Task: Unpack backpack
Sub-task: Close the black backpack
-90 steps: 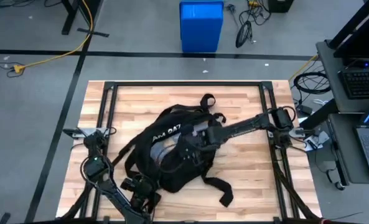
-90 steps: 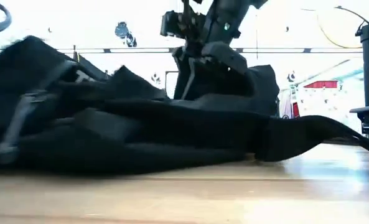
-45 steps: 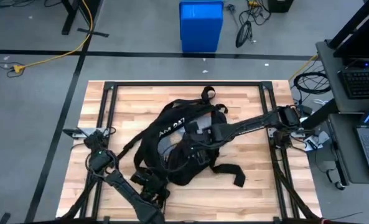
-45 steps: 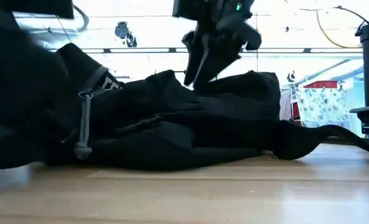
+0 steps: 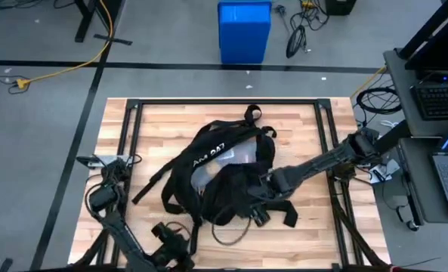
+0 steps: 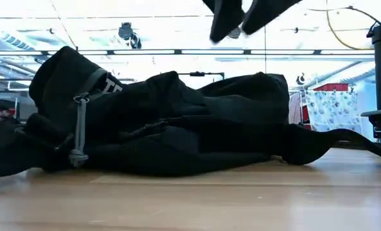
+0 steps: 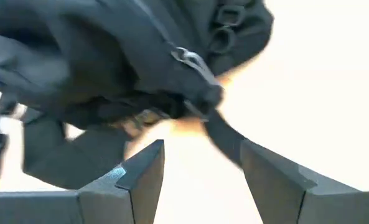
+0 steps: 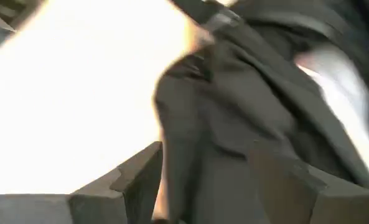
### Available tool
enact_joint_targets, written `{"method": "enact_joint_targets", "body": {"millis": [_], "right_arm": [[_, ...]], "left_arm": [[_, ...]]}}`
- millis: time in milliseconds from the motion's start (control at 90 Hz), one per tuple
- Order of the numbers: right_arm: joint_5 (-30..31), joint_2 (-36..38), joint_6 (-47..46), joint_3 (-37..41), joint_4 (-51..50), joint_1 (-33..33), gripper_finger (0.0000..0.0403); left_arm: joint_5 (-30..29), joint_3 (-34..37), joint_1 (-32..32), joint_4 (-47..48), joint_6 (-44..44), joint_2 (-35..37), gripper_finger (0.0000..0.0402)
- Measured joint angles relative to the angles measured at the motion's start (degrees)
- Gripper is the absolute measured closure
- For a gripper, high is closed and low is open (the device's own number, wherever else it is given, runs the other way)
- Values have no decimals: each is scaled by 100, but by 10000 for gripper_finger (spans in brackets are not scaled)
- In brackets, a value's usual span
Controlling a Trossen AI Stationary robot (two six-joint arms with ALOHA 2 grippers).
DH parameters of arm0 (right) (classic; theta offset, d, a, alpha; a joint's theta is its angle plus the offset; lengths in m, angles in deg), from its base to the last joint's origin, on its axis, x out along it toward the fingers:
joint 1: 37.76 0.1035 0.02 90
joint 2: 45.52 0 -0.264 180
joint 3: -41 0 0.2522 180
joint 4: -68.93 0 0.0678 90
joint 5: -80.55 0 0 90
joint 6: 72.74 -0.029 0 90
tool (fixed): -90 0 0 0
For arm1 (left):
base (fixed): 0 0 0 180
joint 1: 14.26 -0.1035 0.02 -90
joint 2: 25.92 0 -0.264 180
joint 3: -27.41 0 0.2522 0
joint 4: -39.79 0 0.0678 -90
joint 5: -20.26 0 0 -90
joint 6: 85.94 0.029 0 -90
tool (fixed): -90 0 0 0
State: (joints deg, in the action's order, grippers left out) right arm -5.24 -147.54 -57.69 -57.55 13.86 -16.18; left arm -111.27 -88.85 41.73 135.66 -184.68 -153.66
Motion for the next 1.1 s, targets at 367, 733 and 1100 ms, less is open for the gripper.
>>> {"method": "enact_joint_targets", "body": {"millis": [367,733,1100], "right_arm": [[-25,-22,256,333,1224,374,181],[0,-162,450,1190,3215,171,181],[14,-760,445,1287,4049,19,181]], "left_arm": [[-1025,168,-270,-674,150,-47,203],[-343,182,-585,-808,246,-483,203],[-322,376,-487,-634,-140,-494,203]]}}
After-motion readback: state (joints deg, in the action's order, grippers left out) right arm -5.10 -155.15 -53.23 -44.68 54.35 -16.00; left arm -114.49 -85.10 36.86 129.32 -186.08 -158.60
